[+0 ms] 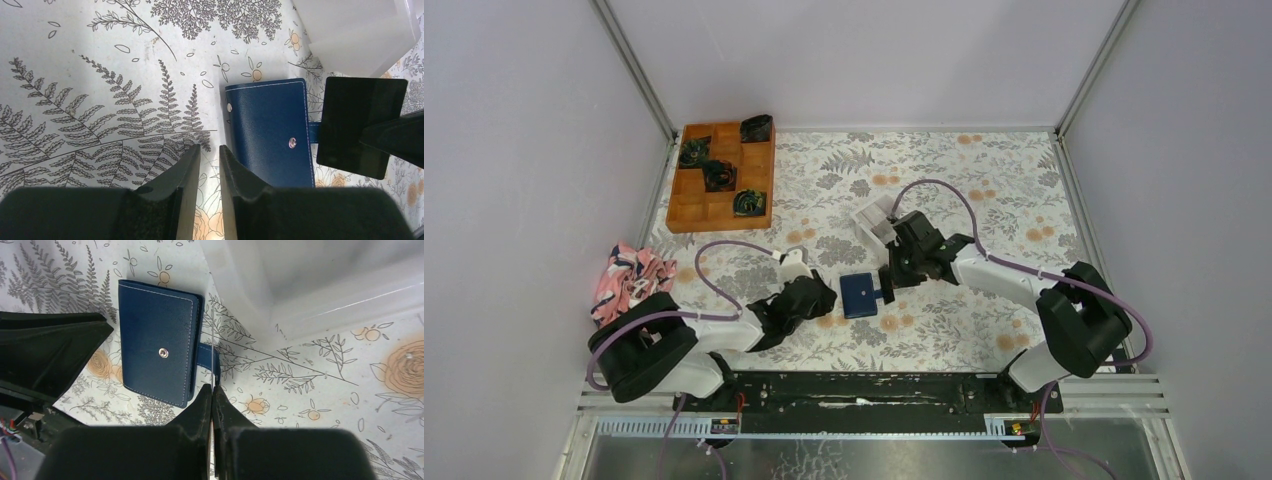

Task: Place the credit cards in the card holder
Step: Open the card holder at the center of the board.

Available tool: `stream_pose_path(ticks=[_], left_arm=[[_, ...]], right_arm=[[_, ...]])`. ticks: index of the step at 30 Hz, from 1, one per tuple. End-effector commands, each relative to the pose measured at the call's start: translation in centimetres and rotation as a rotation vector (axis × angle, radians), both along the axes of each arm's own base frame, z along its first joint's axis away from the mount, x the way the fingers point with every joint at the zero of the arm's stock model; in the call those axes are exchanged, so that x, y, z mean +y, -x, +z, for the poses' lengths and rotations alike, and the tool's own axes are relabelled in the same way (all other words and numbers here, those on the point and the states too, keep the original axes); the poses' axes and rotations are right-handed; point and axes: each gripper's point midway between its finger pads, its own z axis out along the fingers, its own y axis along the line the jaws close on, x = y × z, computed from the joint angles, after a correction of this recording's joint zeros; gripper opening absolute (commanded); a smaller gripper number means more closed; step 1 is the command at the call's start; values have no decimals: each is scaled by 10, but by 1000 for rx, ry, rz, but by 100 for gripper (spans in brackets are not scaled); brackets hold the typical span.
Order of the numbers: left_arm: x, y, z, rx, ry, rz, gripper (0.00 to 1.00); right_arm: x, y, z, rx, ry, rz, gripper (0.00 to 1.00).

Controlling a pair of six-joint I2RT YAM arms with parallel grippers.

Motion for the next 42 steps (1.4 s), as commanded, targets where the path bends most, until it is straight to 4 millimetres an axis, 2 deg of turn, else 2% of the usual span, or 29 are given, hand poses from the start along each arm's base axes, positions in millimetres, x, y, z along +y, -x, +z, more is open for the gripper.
stream_pose_path(ticks=[1, 16, 42], left_arm=[[-5, -6, 4, -28, -15, -7, 27], [-7, -5, -3, -14, -25, -19, 27], [-4, 0, -15, 15, -34, -20, 27]], right_arm=[[14, -1, 14, 10, -144, 6, 0], [20, 6, 14, 61, -310, -21, 0], [20, 9, 5, 95, -461, -97, 0]])
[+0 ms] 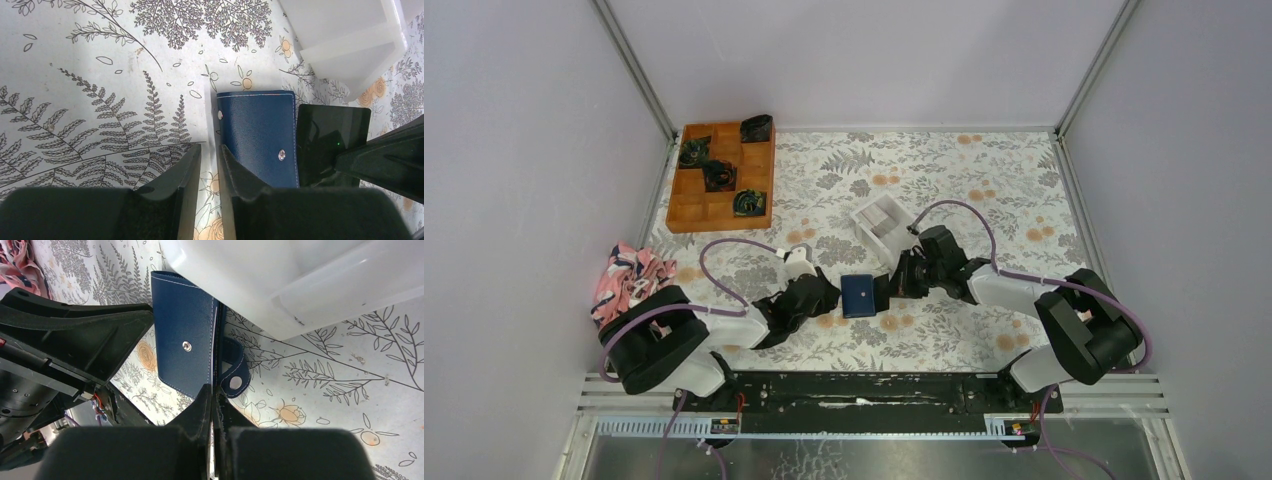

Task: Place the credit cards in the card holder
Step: Open the card holder at the center of the board.

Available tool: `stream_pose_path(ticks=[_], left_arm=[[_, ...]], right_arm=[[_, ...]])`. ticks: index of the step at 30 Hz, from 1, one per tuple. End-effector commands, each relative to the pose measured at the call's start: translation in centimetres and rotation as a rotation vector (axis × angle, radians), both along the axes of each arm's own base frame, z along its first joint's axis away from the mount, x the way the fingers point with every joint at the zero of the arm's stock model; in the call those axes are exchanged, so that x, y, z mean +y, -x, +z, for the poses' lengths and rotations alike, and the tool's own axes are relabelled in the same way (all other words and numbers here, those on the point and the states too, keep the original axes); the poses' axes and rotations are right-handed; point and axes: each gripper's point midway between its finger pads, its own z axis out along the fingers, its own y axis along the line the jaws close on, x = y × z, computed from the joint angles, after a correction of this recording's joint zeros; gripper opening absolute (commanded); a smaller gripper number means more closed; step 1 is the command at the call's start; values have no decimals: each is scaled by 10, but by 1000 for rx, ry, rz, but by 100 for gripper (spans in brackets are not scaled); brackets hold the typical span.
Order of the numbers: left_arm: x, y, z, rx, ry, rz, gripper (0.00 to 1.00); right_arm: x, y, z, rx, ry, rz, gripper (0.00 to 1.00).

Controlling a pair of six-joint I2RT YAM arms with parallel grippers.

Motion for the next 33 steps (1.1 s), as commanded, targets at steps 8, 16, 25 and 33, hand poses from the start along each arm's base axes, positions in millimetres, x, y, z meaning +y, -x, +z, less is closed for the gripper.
stream_pose_path(ticks=[8, 16, 25, 33], left_arm=[[9, 11, -18, 35, -45, -13, 26], [9, 11, -19, 39, -45, -13, 26], [11, 12, -21, 43, -54, -11, 26], [9, 11, -21, 44, -54, -14, 26]], right_arm=[[12, -7, 19, -34, -140, -28, 0], [14, -7, 23, -39, -174, -34, 0], [14, -9, 34, -62, -177, -32, 0], [14, -9, 34, -58, -174, -28, 0]])
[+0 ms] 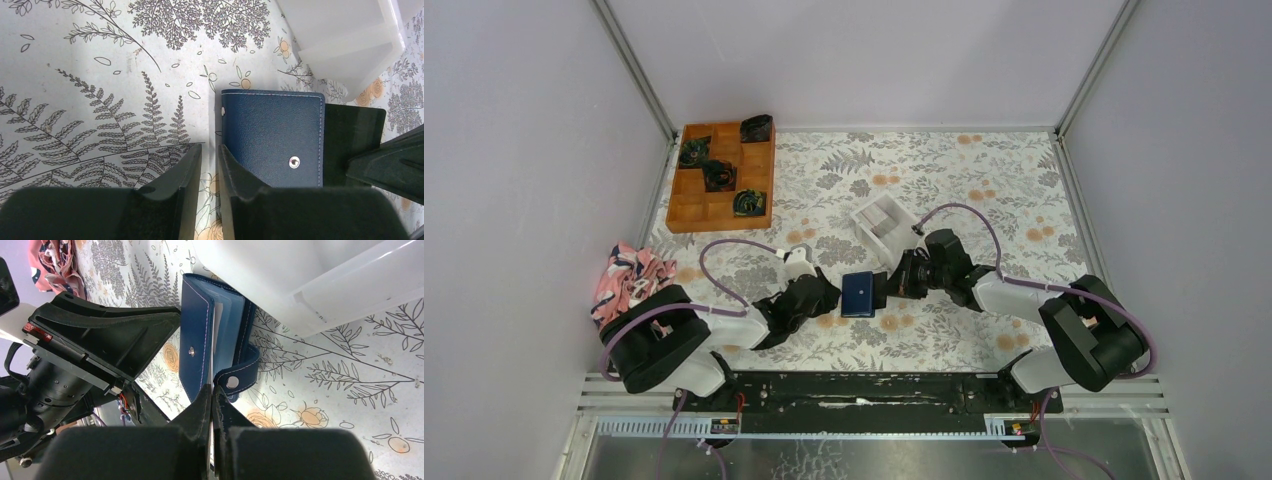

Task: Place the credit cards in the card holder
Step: Open the card holder at the center of the board.

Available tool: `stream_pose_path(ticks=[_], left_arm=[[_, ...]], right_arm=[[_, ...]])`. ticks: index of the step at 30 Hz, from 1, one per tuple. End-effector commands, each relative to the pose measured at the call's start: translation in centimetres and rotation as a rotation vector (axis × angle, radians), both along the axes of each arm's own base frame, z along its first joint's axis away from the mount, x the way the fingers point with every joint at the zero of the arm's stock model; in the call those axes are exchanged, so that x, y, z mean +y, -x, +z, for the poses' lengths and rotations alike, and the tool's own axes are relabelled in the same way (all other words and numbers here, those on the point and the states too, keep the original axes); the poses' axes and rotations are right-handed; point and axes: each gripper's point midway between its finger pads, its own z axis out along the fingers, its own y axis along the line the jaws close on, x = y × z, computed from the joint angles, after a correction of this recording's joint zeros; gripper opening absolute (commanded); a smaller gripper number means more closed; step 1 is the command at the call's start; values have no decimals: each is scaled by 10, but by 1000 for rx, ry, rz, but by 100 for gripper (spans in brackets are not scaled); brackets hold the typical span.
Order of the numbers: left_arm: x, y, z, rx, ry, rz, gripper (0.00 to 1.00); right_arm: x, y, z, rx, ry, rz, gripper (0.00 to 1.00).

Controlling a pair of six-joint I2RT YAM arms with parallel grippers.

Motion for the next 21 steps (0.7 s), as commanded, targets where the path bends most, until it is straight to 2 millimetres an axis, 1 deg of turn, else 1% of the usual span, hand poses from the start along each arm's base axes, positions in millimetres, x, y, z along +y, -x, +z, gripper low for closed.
stream_pose_path(ticks=[1, 5, 13, 21], left_arm=[[9, 12, -20, 49, -61, -15, 26], [9, 12, -20, 51, -58, -19, 26], [8, 17, -25, 64, -45, -30, 24], [7, 23, -31, 79, -21, -45, 22]], right_arm=[[8, -9, 20, -46, -52, 15, 0], [11, -9, 20, -41, -75, 12, 0], [16, -13, 30, -52, -115, 6, 0], [21, -12, 28, -46, -135, 7, 0]])
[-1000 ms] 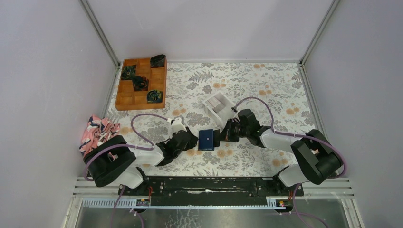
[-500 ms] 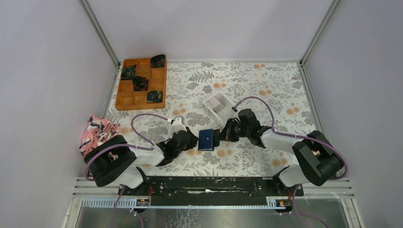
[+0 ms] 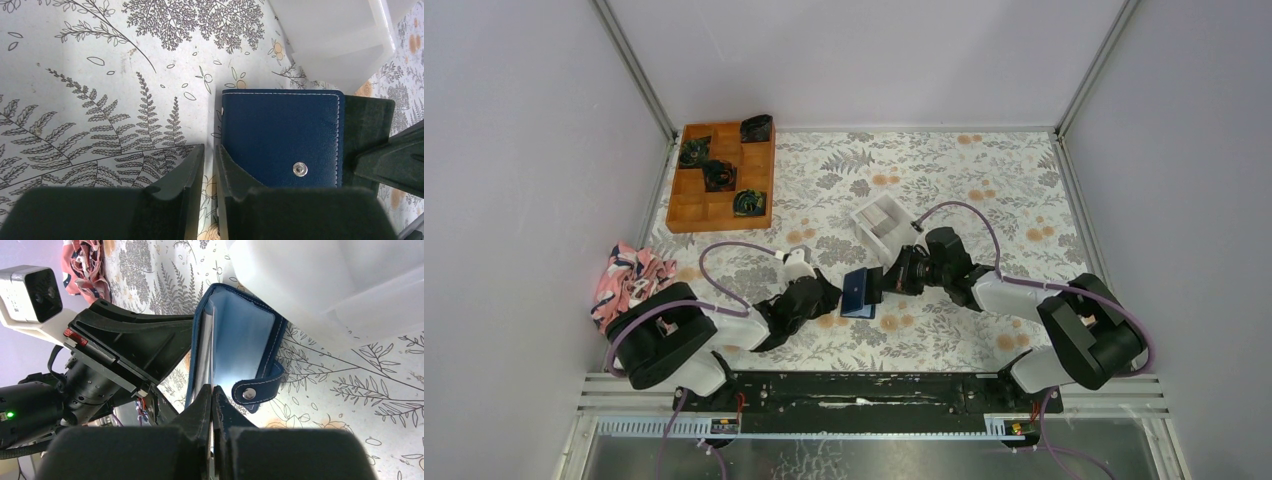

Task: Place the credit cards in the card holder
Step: Open the card holder at the center of the board.

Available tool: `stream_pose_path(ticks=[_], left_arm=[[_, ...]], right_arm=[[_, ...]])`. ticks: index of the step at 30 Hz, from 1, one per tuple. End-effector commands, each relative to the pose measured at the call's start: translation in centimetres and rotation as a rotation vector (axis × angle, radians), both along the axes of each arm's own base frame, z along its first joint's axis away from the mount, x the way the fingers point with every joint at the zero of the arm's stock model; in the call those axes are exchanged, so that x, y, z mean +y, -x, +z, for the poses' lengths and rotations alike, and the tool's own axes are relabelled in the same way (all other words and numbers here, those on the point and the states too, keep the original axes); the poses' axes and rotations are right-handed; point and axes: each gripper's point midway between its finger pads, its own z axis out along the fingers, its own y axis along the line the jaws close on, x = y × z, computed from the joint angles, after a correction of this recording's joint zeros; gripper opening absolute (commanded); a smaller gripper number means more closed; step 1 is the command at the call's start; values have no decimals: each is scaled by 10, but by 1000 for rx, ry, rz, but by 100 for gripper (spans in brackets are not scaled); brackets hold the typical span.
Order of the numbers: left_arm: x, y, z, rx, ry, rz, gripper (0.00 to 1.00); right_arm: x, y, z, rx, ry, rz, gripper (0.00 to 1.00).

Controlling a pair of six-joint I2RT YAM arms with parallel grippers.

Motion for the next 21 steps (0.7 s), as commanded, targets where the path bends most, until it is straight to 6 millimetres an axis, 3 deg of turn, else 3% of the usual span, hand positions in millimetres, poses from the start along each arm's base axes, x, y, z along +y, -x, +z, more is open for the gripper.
stream_pose_path(ticks=[1, 21], left_arm=[[11, 23, -31, 89, -61, -43, 21], [-3, 31, -32, 93, 5, -114, 17]], right_arm=[[12, -7, 15, -40, -65, 14, 0], [38, -1, 14, -56, -50, 53, 0]])
